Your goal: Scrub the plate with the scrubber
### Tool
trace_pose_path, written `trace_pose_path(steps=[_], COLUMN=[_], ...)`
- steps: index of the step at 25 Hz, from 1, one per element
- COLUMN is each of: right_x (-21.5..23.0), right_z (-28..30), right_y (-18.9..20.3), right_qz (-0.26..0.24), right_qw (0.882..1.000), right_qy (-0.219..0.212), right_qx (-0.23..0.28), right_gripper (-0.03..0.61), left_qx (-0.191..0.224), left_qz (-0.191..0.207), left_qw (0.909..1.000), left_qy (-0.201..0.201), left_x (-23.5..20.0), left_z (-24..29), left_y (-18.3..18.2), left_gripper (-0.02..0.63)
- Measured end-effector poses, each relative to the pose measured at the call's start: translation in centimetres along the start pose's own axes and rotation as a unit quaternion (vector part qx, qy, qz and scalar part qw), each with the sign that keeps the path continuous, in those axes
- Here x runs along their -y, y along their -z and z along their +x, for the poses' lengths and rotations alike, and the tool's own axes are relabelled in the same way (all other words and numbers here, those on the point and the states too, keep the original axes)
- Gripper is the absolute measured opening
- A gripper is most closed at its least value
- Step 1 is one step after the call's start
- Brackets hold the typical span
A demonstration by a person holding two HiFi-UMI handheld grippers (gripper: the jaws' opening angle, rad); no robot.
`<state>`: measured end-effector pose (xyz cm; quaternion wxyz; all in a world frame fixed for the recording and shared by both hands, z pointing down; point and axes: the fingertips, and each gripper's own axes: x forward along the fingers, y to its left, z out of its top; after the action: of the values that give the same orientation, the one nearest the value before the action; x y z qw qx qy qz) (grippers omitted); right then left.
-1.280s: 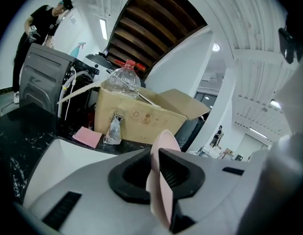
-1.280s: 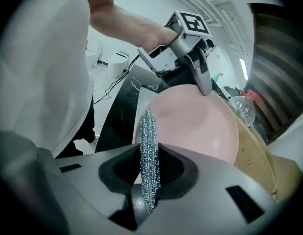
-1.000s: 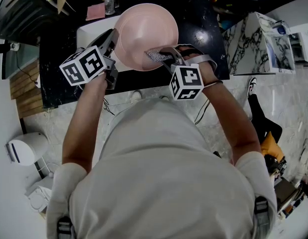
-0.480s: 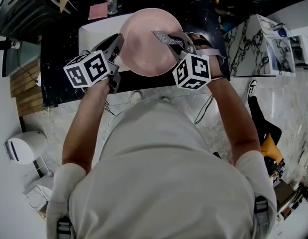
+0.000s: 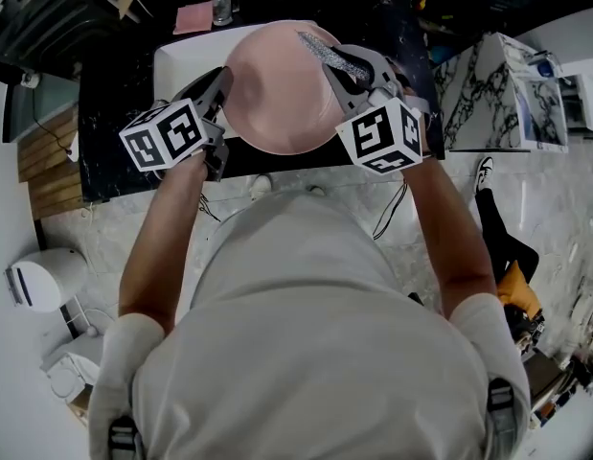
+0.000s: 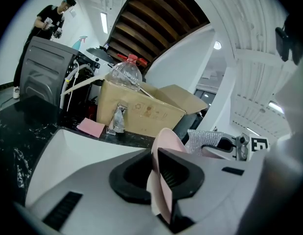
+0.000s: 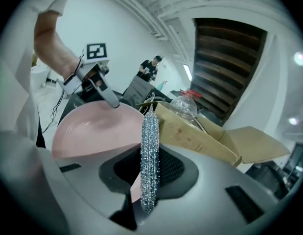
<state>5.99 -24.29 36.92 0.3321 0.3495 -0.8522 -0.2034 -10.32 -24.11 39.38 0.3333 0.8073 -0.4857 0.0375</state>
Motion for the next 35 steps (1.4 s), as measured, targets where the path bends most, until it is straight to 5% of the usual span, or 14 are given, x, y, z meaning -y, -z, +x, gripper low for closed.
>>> trace_pose_path(steps=[9, 15, 30, 35], right_x=[2.9, 3.3, -0.8, -1.9], right_z=[-2.4, -4.0, -7.4, -7.4], right_y=[-0.7, 0.8, 4.7, 4.5], right_qz=[0.133, 0.225, 0.328, 0.331], right_qw=[0.989, 0.972, 0.944, 0.943], right_qy=[0.022, 0.024, 0.014, 0.009], right_qx=[0.054, 0.061, 0.023, 0.014], right_gripper=[0.077, 0.077, 0.077, 0.077], left_qx=[0.007, 0.015, -0.004, -0.016], left_qz=[-0.016, -0.041, -0.088, -0.103], left_qw=[0.9995, 0.9981, 0.9931, 0.9904], left_qy=[-0.026, -0.044, -0.078, -0.092], left_x=[-3.3, -6.1, -12.0, -14.2], left_z=[-2.2, -3.8, -4.0, -2.7], left_y=[-0.3, -0.6, 1.7, 2.4], left_gripper=[0.040, 0.040, 0.040, 0.040])
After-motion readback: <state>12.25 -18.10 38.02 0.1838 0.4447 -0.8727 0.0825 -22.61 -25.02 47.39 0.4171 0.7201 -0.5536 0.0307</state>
